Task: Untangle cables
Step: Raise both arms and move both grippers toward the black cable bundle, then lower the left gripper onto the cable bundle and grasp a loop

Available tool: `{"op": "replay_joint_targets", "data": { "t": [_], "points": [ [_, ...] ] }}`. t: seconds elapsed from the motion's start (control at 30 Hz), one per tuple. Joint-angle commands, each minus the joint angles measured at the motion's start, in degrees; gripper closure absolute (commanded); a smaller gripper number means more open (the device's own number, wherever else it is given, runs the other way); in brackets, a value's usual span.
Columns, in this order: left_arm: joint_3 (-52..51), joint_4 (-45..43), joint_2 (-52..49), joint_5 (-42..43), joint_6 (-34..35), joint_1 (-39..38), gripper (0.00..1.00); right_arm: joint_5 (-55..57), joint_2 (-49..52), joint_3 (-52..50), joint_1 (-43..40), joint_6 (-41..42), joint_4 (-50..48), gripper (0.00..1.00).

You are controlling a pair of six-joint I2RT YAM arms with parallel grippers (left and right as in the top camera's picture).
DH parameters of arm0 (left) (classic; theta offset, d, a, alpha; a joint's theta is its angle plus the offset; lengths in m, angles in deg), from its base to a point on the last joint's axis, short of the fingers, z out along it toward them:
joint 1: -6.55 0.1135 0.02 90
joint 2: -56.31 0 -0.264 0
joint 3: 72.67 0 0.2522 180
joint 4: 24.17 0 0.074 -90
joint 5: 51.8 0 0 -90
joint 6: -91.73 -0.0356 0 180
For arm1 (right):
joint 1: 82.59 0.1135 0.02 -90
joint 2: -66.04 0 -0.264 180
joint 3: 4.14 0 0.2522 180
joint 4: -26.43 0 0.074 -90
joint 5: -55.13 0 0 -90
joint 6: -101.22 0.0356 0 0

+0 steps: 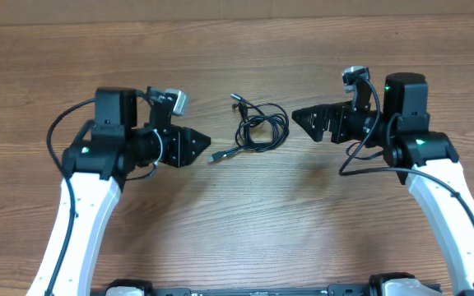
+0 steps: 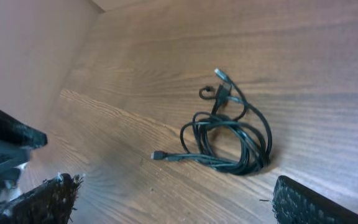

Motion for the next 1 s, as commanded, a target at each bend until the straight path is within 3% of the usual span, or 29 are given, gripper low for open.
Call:
{"op": "replay_joint_targets", "data": {
  "t": [0.0, 0.03, 0.33, 0.57, 0.97],
  "points": [
    [1.3, 0.4, -3.0, 1.5, -0.3, 0.3, 0.88, -1.0, -0.2, 1.3, 0.3, 4.4, -0.2, 0.0],
    [1.3, 0.6, -4.0, 1.5, -0.2, 0.2, 0.95, -1.0, -0.2, 1.3, 0.3, 5.6, 0.0, 0.0],
    [1.3, 2.5, -11.5, 1.9, 0.5, -1.1, 0.96, -1.0, -0.2, 1.3, 0.3, 19.2, 8.5, 0.0],
    [1.3, 2.6, -14.7, 1.2, 2.0, -5.8, 0.96, -0.7, -0.2, 0.9, 0.3, 20.7, 13.7, 0.0],
    [1.3, -3.4, -15.2, -15.1, 13.6, -13.6, 0.96, 7.4, -0.1, 0.9, 0.3, 20.7, 17.9, 0.0]
  ]
}}
